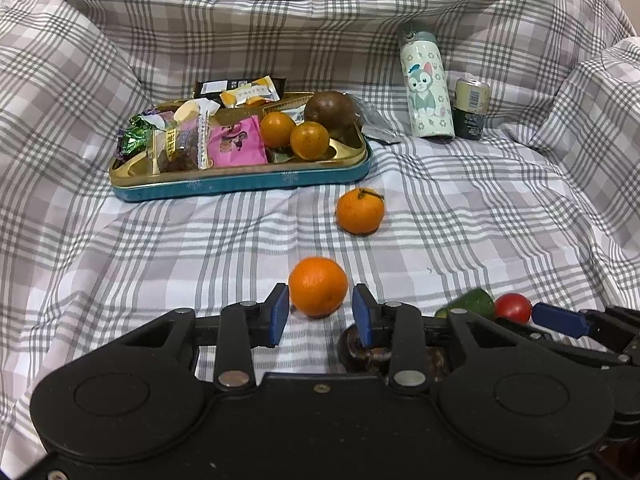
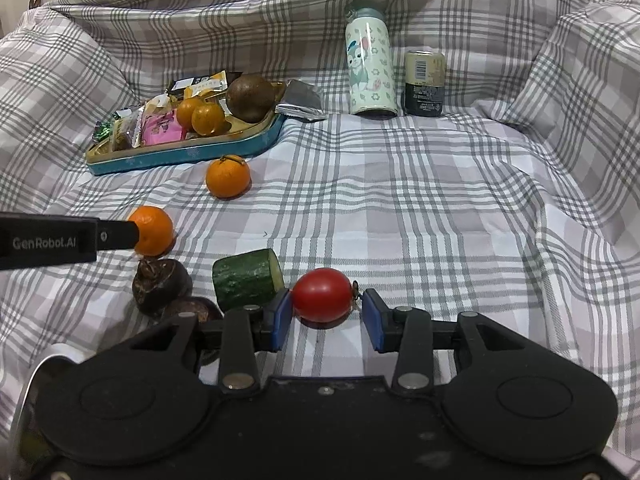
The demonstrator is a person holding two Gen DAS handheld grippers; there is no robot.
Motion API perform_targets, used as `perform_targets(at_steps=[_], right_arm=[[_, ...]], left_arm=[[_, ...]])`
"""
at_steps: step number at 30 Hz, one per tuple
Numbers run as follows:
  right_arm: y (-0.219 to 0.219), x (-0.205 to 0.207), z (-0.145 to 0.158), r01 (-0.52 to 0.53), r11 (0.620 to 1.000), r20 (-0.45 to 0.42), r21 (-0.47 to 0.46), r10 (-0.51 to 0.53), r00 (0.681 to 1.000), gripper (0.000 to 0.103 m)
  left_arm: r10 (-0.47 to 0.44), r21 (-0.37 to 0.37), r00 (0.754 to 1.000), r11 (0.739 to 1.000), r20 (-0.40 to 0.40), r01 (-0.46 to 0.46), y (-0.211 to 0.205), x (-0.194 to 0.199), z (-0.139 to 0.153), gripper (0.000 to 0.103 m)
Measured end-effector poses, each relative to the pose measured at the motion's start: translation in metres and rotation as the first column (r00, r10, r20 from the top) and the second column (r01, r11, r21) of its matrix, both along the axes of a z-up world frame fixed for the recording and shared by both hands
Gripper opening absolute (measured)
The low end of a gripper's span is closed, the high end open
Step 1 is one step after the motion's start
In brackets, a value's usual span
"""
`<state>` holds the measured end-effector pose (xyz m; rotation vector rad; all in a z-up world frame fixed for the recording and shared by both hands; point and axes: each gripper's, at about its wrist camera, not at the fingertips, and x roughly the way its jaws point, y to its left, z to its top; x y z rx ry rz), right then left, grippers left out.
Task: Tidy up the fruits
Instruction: 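Close the left gripper on the mandarin while the right gripper closes on the tomato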
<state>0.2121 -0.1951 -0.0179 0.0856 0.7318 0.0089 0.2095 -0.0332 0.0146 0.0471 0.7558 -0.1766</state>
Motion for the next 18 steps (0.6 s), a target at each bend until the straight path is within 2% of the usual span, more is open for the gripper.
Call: perform_targets(at_steps=[9,12,13,16,18], right_arm=[[-0.006,0.007,-0.012,0.012,1.000,0.008,0.019,-0.013,1.000,0.043],[-0.006,0.007,-0.013,0.015,1.000,0.016,0.021,-0.016,1.000,0.043],[-0.005,0.006,-0.013,0.016,1.000,0.020,0.016,-0.017,1.000,0.040],[-0.003,0.006,-0.013,0.013,1.000,0.025,0.005,-0.013,1.000,0.037],[-0.004,0.006,-0.013,0.015,1.000,0.025,0.009,-0.016,1.000,0.037]], left_arm=[[-0.009,0.004,0.999,1.000,-0.033,0.009,-0.004,0.017,-0.013,0.048],[0.002,0.023,1.000,1.000,-0.018,-0.002,-0.007,0.020,-0.014,0.049],[0.007,0.028,1.000,1.000,-0.017,-0.006,-0.007,0.021,-0.014,0.049],[0.010,0.029,1.000,1.000,-0.014,-0.009,-0.007,0.023,-0.015,0.048],[0.022,0.024,1.000,0.999,-0.010,-0.022,-0.005,0.024,-0.015,0.040]])
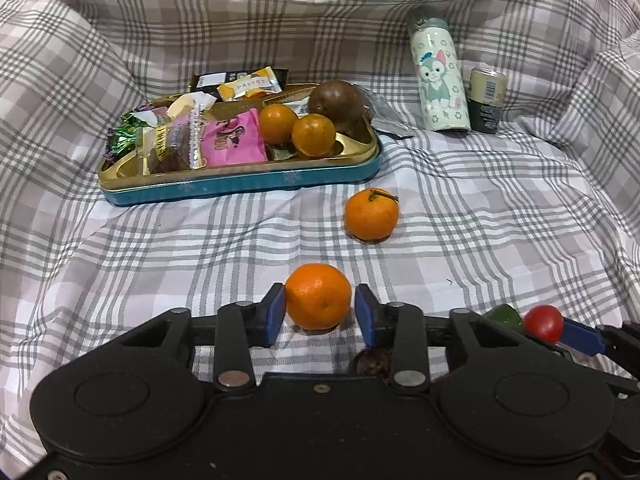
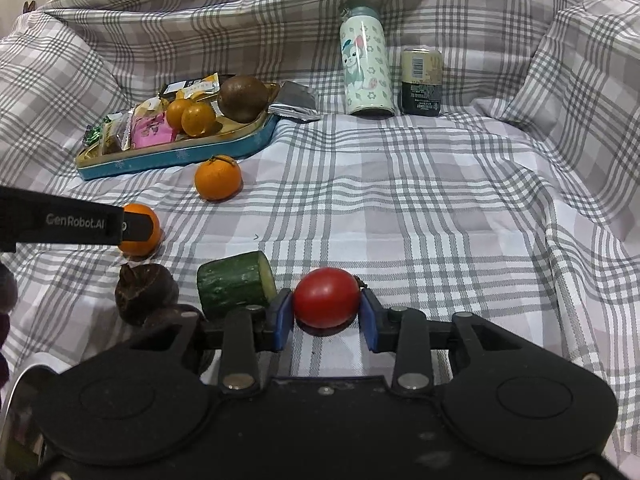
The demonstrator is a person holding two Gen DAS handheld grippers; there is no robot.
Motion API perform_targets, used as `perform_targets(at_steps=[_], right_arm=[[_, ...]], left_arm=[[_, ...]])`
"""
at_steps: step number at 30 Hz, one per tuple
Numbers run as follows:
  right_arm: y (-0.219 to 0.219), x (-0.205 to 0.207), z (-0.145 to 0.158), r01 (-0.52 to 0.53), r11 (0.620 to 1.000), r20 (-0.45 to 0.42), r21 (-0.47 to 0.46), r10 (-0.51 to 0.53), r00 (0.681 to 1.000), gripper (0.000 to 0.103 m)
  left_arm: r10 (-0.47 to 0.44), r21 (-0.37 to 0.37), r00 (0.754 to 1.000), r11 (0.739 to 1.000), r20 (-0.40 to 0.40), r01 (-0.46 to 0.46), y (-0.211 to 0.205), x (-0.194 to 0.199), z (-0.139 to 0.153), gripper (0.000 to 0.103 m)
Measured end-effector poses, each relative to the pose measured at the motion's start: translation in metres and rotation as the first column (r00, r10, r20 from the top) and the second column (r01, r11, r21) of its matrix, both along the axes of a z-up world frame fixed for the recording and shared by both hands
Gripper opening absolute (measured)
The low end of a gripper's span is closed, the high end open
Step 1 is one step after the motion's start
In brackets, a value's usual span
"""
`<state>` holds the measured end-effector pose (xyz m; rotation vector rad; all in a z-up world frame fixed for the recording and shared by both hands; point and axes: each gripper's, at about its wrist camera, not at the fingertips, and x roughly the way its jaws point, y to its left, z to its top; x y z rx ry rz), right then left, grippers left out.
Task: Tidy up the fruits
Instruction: 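Close the left gripper on the mandarin while the right gripper closes on the tomato, then carry the mandarin and tomato back over the steel tray with both tools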
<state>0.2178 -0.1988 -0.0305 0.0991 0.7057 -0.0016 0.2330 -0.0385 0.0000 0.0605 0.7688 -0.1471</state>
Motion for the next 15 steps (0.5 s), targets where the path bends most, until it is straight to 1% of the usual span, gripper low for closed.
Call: perform_targets(at_steps=[6,8,12,15], right_arm=[[-0.004,-0.003,0.003,0.020,0.999,0.012,0.028,-0.021,1.000,0.037],[-0.005,-0.005,0.003,0.029,0.999,0.014,0.030,-0.029,0.999,0.037],[-0.010,-0.005,0.001,0.041,0.998,-0.001,0.057,-0.041,0.999,0.037],[-0.010,-0.006,0.001,0.044,0.997,-0.001,0.056,-0.044,0.999,0.037]], left_arm=[[0.028,-0.081,0.999,0.996,-0.028,-0.030,0.013,0.003,0.002,0.038],[0.033,-0.093,0.999,0.995,-0.033,-0.035,0.015,0.003,0.001,0.038],[0.031,-0.098,0.998,0.995,-0.048,-0.035,0.013,0.006,-0.002,0.047],[0.025,-0.096,0.998,0.995,-0.061,-0.030,0.009,0.012,-0.005,0.051]])
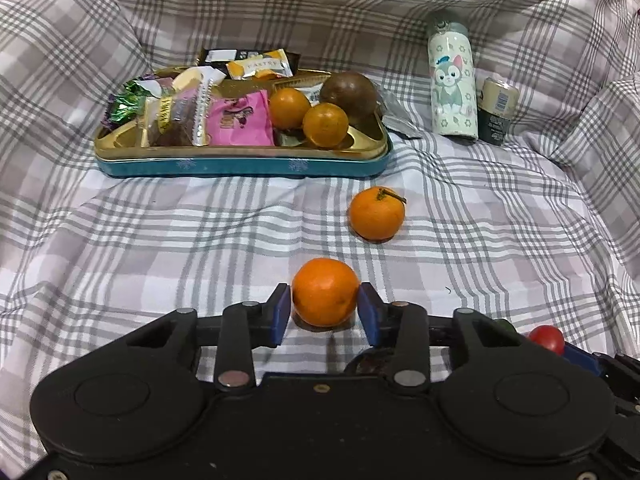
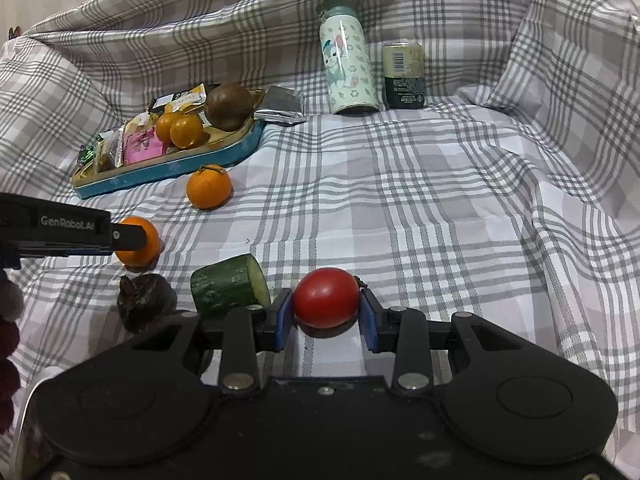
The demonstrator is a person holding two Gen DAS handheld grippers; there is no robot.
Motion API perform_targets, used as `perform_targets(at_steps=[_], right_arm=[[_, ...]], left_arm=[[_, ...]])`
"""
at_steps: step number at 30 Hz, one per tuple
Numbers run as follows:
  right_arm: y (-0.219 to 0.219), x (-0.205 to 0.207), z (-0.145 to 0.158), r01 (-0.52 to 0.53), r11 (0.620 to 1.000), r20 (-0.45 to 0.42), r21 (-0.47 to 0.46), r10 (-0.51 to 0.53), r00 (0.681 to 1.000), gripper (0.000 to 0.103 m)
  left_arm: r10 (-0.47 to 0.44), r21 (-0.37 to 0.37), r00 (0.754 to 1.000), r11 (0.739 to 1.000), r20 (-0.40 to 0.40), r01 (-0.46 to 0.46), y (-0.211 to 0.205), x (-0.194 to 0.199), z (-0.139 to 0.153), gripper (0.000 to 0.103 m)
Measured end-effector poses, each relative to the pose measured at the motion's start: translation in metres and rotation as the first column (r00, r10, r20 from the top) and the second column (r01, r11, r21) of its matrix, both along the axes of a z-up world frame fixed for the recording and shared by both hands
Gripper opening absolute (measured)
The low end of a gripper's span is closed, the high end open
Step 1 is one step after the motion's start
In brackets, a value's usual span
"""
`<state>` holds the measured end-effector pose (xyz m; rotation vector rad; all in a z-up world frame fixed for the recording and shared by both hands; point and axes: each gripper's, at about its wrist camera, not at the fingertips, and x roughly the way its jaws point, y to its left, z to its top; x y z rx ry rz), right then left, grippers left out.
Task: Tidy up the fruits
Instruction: 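Carry the mandarin and tomato back over the steel tray with both tools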
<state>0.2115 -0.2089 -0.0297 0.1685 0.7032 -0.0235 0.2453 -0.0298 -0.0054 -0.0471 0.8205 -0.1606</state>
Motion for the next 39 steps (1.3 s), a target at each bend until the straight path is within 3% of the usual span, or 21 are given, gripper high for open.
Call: perform_targets(at_steps=[11,14,26,39], right_arm=[[-0.001,-0.002,0.002,-0.006,1.000,0.016,0.012,0.006,1.000,0.037],[-0.002,-0.007,0.007,-0.007,1.000,0.040,0.023,0.006,0.999,0.037],[0.003,-0.058,0.040,-0.050,0.996,0.135,0.079,0.039,0.990,0.037],[0.024,-0.147,0.046,-0.092,0.993,0.083,0.073,0.086,0.993,0.037]], left_arm=[[0.000,0.047,1.000,0.999,0.011,0.000,-0.010,0.004,0.002,0.045],[0.003,0.023,1.000,1.000,0.017,-0.004,-0.003,-0.007,0.012,0.045],[0.046,-0.044,0.999,0.998,0.027,-0.045,0.028,-0.091,0.056,0.045],[0.022,0.001,1.000,1.000,0.013,-0.022,0.022,-0.177,0.042,0.045]])
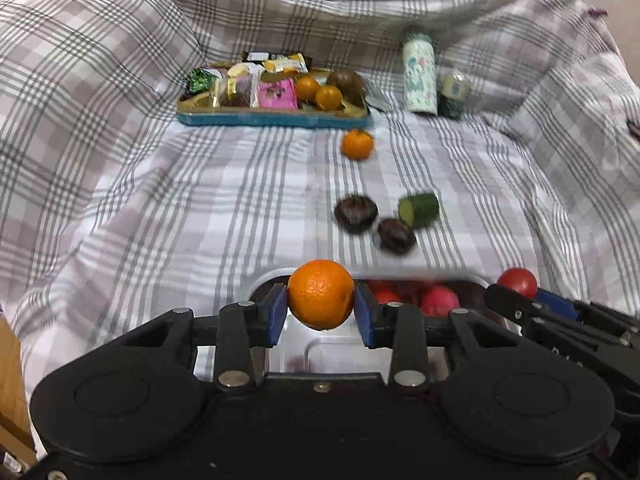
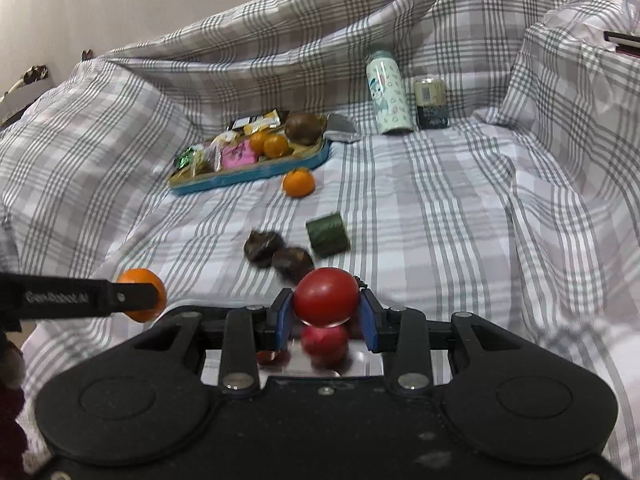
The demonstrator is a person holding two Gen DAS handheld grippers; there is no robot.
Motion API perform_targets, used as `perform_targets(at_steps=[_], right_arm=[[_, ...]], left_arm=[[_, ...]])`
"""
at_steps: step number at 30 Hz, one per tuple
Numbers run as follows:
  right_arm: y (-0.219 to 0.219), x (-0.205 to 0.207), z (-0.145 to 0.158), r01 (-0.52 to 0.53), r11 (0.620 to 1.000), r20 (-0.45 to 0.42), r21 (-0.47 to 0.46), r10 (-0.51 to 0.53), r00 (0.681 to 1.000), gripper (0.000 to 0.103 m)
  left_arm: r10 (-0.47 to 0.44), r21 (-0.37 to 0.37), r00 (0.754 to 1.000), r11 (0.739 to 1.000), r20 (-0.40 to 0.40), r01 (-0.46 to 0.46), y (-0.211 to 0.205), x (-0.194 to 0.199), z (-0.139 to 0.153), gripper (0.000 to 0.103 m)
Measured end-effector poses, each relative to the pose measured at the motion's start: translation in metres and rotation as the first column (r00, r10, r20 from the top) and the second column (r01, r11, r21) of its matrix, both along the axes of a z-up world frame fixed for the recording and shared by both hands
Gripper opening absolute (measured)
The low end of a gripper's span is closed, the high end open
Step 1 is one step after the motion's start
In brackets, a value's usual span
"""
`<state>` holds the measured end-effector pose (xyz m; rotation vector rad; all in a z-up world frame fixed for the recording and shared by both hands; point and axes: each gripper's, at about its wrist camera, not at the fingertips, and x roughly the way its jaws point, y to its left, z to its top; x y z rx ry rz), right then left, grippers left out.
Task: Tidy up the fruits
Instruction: 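Carry the mandarin and tomato back over the steel tray with both tools, then open the left gripper dropping the mandarin while the right gripper releases the tomato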
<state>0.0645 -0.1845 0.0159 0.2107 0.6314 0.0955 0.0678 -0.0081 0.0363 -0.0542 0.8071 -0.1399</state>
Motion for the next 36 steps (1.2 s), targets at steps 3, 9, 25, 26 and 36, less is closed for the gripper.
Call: perform_targets(at_steps=[3,9,25,26,36], right_arm=[[0.004,-0.013,-0.004,-0.004,1.000,-0.027,-0.014,0.003,1.000,0.037],[0.011,-0.028,-0.014,-0.029,0.999,-0.078,-0.044,0.026,0.997,0.037],[0.012,-0.024,-0.019,-0.019,0.998,-0.093,-0.064,0.013,0.996,0.037],[0.012,-0.023,-0.019,-0.019,0.998,-0.094,-0.064,0.013,0.996,0.037],[0.012,-0.019,-0.022,-0.022,0.999,-0.110,-0.040,0.018,0.994,0.038]], left_arm=[[-0.027,0.016,0.999,1.000,-0.020,0.027,-0.007,-0.013,-0.007,0.045],[-0.068,0.019,0.996,0.997,-0.062,0.070,-0.016,-0.033,-0.022,0.045],[-0.126,0.020,0.989,0.992,-0.082,0.128,-0.028,-0.035,-0.037,0.046],[-0.126,0.021,0.989,0.992,-0.080,0.128,-0.028,-0.036,-0.037,0.045],[-0.117,0.008,0.991,0.993,-0.059,0.118,-0.025,-0.035,-0.033,0.045]])
